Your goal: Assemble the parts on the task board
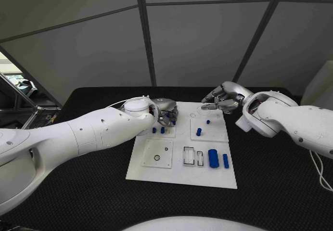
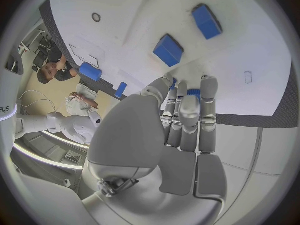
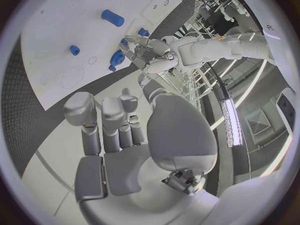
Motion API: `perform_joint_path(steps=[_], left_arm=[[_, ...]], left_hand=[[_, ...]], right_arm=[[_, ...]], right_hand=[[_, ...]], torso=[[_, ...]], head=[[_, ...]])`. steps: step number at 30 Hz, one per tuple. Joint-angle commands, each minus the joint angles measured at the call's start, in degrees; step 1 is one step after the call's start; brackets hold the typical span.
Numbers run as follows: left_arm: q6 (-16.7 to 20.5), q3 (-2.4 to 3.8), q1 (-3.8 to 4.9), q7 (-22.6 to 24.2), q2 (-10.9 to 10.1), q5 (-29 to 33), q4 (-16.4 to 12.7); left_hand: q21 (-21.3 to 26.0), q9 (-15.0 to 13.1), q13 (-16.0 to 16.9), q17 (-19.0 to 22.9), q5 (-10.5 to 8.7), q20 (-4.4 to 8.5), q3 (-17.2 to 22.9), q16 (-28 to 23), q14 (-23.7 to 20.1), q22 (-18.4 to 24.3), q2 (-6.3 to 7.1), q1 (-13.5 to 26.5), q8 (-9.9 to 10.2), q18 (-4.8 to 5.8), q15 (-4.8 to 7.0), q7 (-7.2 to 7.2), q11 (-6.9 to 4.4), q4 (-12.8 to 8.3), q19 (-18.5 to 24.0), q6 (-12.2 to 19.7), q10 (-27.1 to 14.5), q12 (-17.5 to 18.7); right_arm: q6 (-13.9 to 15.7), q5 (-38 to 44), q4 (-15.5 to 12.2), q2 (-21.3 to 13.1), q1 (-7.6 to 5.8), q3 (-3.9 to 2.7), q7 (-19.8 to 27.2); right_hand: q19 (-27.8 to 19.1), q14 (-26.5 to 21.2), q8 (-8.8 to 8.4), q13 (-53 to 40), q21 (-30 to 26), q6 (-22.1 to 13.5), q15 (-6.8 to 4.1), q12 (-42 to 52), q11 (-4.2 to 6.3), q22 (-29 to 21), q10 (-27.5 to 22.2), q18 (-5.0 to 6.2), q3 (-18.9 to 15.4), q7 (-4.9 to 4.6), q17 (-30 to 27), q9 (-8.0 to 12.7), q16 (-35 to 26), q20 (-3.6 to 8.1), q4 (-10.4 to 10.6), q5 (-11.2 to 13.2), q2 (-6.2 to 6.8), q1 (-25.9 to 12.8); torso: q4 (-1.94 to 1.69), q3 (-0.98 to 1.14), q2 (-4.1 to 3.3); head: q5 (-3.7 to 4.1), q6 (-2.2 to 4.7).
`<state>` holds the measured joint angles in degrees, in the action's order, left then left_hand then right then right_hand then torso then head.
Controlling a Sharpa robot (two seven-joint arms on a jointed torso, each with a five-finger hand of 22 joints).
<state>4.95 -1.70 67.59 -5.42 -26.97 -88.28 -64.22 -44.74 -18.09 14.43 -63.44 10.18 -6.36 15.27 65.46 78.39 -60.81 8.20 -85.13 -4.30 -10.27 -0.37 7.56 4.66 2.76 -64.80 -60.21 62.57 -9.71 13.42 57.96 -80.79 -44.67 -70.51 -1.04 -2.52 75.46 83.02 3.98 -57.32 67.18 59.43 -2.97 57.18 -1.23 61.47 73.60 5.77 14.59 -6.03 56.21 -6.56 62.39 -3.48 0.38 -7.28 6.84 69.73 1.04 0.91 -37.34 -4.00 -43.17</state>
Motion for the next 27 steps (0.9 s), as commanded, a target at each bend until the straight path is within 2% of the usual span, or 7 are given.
perform_joint_path(steps=[1,3,5,21,27], left_arm=[[-1.36,-0.05,-0.09,-0.08,0.28,-0.53,0.38],[-1.4,-0.05,-0.13,0.11,0.45,-0.53,0.55],[-1.5,-0.05,-0.18,0.28,0.59,-0.53,0.68],[-1.9,-0.04,-0.32,0.72,0.66,-0.51,1.21],[-0.19,-0.04,-0.35,1.81,0.59,-0.07,1.22]], left_hand=[[-1.11,0.33,-0.46,-0.17,-0.82,-0.1,0.96,0.74,0.46,-0.78,-1.11,-0.28,0.24,1.15,0.01,0.08,0.03,-0.14,-0.66,-0.42,0.69,0.04],[-1.84,0.79,-1.07,-0.24,-2.71,-0.1,1.9,1.32,0.6,-1.55,-1.43,-0.4,0.26,1.2,-0.02,0.12,0.0,-0.36,-0.7,-0.52,0.92,0.04],[-2.18,0.96,-1.29,-0.29,-2.99,-0.12,2.26,1.56,0.66,-1.87,-1.53,-0.38,0.26,1.24,0.0,0.1,0.0,-0.42,-0.75,-0.57,1.02,0.02],[-3.92,2.36,-2.45,-0.66,-4.05,-0.18,3.23,2.98,1.25,-3.5,-0.67,0.66,0.68,1.44,-0.06,0.22,0.02,-0.45,-1.22,0.71,1.18,0.03],[-5.3,2.7,-3.17,-0.81,-3.3,0.07,5.21,3.88,1.79,-4.72,-2.1,0.31,-0.33,1.55,0.42,-0.27,-0.56,-0.76,-1.78,-1.59,2.66,-0.32]], right_arm=[[0.3,0.08,-0.07,0.1,-0.11,-0.04,0.65],[0.29,0.08,-0.05,0.16,-0.11,-0.04,0.67],[0.26,0.08,-0.02,0.23,-0.11,-0.04,0.69],[0.13,0.08,0.02,0.32,-0.11,-0.04,0.69],[0.11,0.08,0.04,0.33,-0.11,-0.04,0.7]], right_hand=[[0.43,0.23,-0.26,-0.01,-0.18,-0.3,0.03,-0.06,0.04,0.05,-0.44,0.48,0.24,0.04,0.06,-0.06,-0.25,0.02,-0.17,-0.31,-0.05,-0.48],[0.43,0.23,-0.26,-0.01,-0.18,-0.3,0.03,-0.06,0.04,0.05,-0.44,0.48,0.24,0.04,0.06,-0.06,-0.25,0.02,-0.17,-0.31,-0.05,-0.48],[0.43,0.23,-0.26,-0.01,-0.18,-0.3,0.03,-0.06,0.04,0.05,-0.44,0.48,0.24,0.04,0.06,-0.06,-0.25,0.02,-0.17,-0.31,-0.05,-0.48],[0.43,0.23,-0.26,-0.01,-0.18,-0.3,0.03,-0.06,0.04,0.05,-0.44,0.48,0.24,0.04,0.06,-0.06,-0.25,0.02,-0.17,-0.31,-0.05,-0.48],[0.52,0.29,-0.23,-0.03,-0.12,-0.26,0.03,0.0,0.04,0.17,-0.41,0.45,0.32,0.04,0.23,-0.08,-0.18,0.03,-0.2,-0.42,-0.15,-0.47]], torso=[[0.01,0.0,-0.02],[0.01,-0.01,-0.03],[0.03,-0.01,-0.02],[-0.02,-0.01,0.05],[-0.02,0.01,0.05]], head=[[0.04,-0.01],[0.03,-0.03],[0.01,-0.06],[-0.11,-0.2],[-0.15,-0.17]])
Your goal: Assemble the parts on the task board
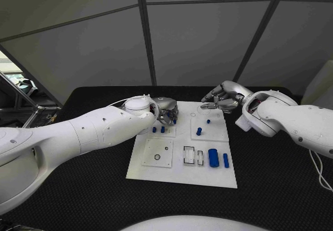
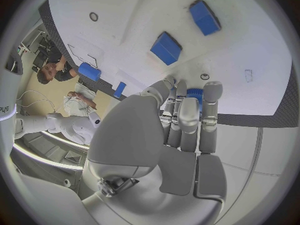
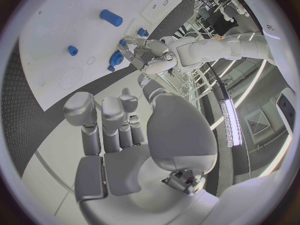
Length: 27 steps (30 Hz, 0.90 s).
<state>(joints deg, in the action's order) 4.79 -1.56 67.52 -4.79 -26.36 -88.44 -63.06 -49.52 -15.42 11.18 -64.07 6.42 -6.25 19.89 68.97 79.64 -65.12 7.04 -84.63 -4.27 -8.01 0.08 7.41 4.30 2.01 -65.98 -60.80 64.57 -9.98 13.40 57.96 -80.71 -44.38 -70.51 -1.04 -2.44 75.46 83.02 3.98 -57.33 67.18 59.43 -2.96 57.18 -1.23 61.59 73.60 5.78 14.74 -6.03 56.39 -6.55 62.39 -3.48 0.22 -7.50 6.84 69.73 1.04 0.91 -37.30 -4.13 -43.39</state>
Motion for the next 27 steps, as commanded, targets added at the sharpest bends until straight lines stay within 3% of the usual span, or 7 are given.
perform_joint_path(steps=[1,11,23,27], left_arm=[[0.55,-0.18,-0.29,1.48,-0.06,0.32,0.01],[5.52,0.09,-0.53,3.16,-1.7,3.59,-1.57],[6.43,2.9,-0.67,2.9,-4.97,4.68,-5.1],[6.27,3.54,-0.7,2.45,-6.47,4.72,-6.38]], left_hand=[[-0.87,0.03,-0.01,-0.26,0.63,0.04,0.85,0.56,0.67,-0.68,-1.13,-0.22,-0.5,-0.66,0.06,-0.19,-0.3,-0.08,-0.78,-1.48,1.04,-0.13],[-3.56,0.18,-0.6,-1.05,1.03,0.4,1.79,1.85,1.64,-2.56,-1.54,0.26,-0.78,-0.18,0.4,-0.29,-0.61,-0.46,-2.4,-3.28,2.74,-0.12],[-3.84,0.3,-0.78,-0.99,1.02,0.46,1.86,1.95,1.75,-2.79,-1.34,0.47,-0.64,-0.12,0.43,-0.25,-0.59,-0.56,-2.6,-3.35,2.85,0.04],[-3.89,0.34,-0.85,-1.02,1.01,0.47,1.89,2.02,1.8,-2.84,-1.25,0.52,-0.59,-0.12,0.43,-0.24,-0.59,-0.62,-2.63,-3.36,2.89,0.1]], right_arm=[[0.12,0.08,-0.03,0.04,-0.11,-0.04,0.62],[0.13,0.08,0.04,-0.06,-0.11,-0.04,0.69],[0.14,0.08,0.23,-0.23,-0.11,-0.04,0.73],[0.14,0.08,0.23,-0.34,-0.11,-0.04,0.7]], right_hand=[[0.52,0.29,-0.23,-0.02,-0.12,-0.26,0.02,0.0,0.04,0.05,-0.41,0.45,0.17,0.04,0.05,-0.08,-0.18,0.03,-0.05,-0.2,-0.15,-0.47],[0.52,0.29,-0.23,-0.02,-0.12,-0.26,0.02,0.0,0.04,0.05,-0.41,0.45,0.17,0.04,0.05,-0.08,-0.18,0.03,-0.05,-0.2,-0.15,-0.47],[0.52,0.29,-0.23,-0.02,-0.12,-0.26,0.02,0.0,0.04,0.05,-0.41,0.45,0.17,0.04,0.05,-0.08,-0.18,0.03,-0.05,-0.2,-0.15,-0.47],[0.52,0.29,-0.23,-0.02,-0.12,-0.26,0.02,0.0,0.04,0.05,-0.41,0.45,0.17,0.04,0.05,-0.08,-0.18,0.03,-0.05,-0.2,-0.15,-0.47]], torso=[[-0.03,0.02,0.03],[-0.07,0.02,0.04],[-0.16,0.01,0.03],[-0.11,0.02,0.01]], head=[[-0.02,0.06],[0.01,0.34],[-0.2,0.68],[-0.26,0.63]])
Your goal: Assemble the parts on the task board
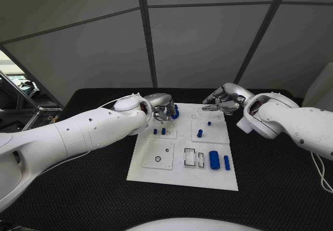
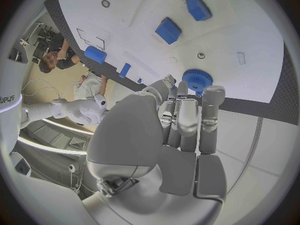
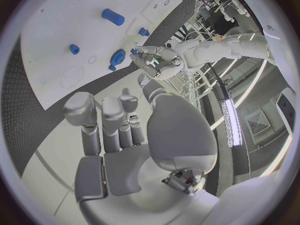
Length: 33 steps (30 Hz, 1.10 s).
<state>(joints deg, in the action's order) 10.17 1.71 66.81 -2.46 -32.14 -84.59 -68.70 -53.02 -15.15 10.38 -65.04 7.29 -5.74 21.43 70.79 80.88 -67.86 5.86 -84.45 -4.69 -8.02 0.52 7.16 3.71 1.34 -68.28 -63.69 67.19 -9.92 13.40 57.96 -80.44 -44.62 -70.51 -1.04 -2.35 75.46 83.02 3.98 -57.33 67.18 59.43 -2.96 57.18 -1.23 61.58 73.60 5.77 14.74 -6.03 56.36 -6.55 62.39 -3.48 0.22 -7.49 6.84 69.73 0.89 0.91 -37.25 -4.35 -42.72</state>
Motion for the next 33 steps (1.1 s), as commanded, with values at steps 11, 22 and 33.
perform_joint_path(steps=[11,22,33], left_arm=[[-1.21,1.03,-0.01,-1.53,-4.22,0.89,-1.8],[-3.18,1.06,-0.38,-1.61,-4.91,0.89,-1.99],[-4.37,1.06,-1.0,-1.83,-4.51,0.9,-1.21]], left_hand=[[-0.38,0.17,-0.19,0.12,0.05,-0.02,0.4,0.15,0.57,-0.15,0.15,0.47,-0.05,-0.11,-0.01,0.02,0.02,-0.07,-0.34,-0.49,0.34,0.16],[-0.32,0.28,-0.35,0.23,-0.21,-0.02,0.43,0.17,0.59,-0.17,0.32,0.76,0.07,-0.11,-0.03,0.02,0.04,-0.06,-0.3,-0.56,0.42,0.31],[-0.28,0.34,-0.43,0.42,-0.32,-0.02,0.49,0.07,0.55,-0.18,0.35,0.85,0.14,-0.12,-0.04,0.0,0.03,-0.07,-0.27,-0.57,0.44,0.39]], right_arm=[[0.14,0.08,-0.13,-0.42,-0.11,-0.04,0.51],[0.07,0.08,-0.13,-0.4,-0.11,-0.04,0.48],[0.1,0.08,-0.2,-0.45,-0.11,-0.04,0.43]], right_hand=[[0.52,0.29,-0.23,-0.02,-0.12,-0.26,0.02,0.0,0.04,0.06,-0.41,0.45,0.17,0.04,0.07,-0.08,-0.18,0.03,-0.05,-0.2,-0.15,-0.47],[0.52,0.29,-0.23,-0.02,-0.12,-0.26,0.02,0.0,0.04,0.06,-0.41,0.45,0.17,0.04,0.07,-0.08,-0.18,0.03,-0.05,-0.2,-0.15,-0.47],[0.52,0.29,-0.23,-0.02,-0.12,-0.26,0.02,0.0,0.04,0.06,-0.41,0.45,0.17,0.04,0.07,-0.08,-0.18,0.03,-0.05,-0.2,-0.15,-0.47]], torso=[[0.04,-0.01,-0.08],[0.17,0.01,-0.08],[0.13,0.02,-0.09]], head=[[-0.13,-0.01],[-0.42,-0.01],[-0.38,-0.1]])
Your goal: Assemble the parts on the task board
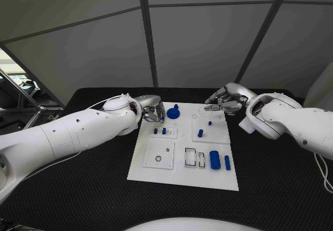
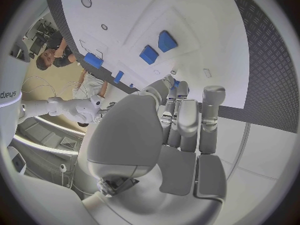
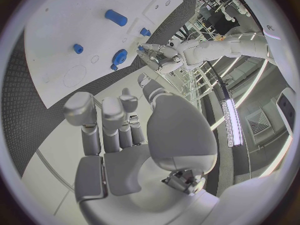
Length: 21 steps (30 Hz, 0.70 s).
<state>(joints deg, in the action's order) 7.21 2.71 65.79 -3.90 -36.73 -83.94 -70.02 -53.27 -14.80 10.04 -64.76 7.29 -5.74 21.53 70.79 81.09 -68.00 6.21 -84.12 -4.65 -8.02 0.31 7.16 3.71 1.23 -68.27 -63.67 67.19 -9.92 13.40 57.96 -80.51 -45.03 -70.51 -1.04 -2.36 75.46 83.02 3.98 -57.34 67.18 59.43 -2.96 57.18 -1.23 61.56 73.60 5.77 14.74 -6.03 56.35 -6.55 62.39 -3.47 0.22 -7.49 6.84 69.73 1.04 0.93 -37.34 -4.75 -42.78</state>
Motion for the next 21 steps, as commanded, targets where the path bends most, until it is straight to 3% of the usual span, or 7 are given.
perform_joint_path(steps=[1,21], left_arm=[[-1.61,0.06,0.0,-0.46,0.1,0.25,0.14],[-3.42,0.06,-0.2,-0.8,0.48,0.25,0.5]], left_hand=[[-0.03,-0.01,-0.09,0.13,-0.32,-0.02,0.38,0.08,0.34,-0.04,0.01,0.52,0.09,-0.11,0.17,0.0,0.03,0.04,-0.27,-0.59,0.45,0.39],[0.15,0.06,-0.19,0.36,-0.46,-0.02,0.46,-0.05,0.27,0.02,0.06,0.59,0.19,-0.15,0.17,0.01,0.04,0.0,-0.15,-0.57,0.45,0.49]], right_arm=[[0.11,0.08,-0.12,-0.03,-0.11,-0.04,0.44],[0.13,0.08,-0.03,0.11,-0.11,-0.04,0.5]], right_hand=[[0.52,0.29,-0.23,-0.01,-0.12,-0.26,0.02,0.0,0.04,0.08,-0.41,0.45,0.17,0.04,0.09,-0.09,-0.18,0.03,-0.05,-0.21,-0.15,-0.47],[0.52,0.29,-0.23,-0.01,-0.12,-0.26,0.02,0.0,0.04,0.08,-0.41,0.45,0.17,0.04,0.09,-0.09,-0.18,0.03,-0.05,-0.21,-0.15,-0.47]], torso=[[-0.01,0.01,0.0],[-0.02,-0.02,0.0]], head=[[0.02,-0.06],[-0.07,-0.14]])
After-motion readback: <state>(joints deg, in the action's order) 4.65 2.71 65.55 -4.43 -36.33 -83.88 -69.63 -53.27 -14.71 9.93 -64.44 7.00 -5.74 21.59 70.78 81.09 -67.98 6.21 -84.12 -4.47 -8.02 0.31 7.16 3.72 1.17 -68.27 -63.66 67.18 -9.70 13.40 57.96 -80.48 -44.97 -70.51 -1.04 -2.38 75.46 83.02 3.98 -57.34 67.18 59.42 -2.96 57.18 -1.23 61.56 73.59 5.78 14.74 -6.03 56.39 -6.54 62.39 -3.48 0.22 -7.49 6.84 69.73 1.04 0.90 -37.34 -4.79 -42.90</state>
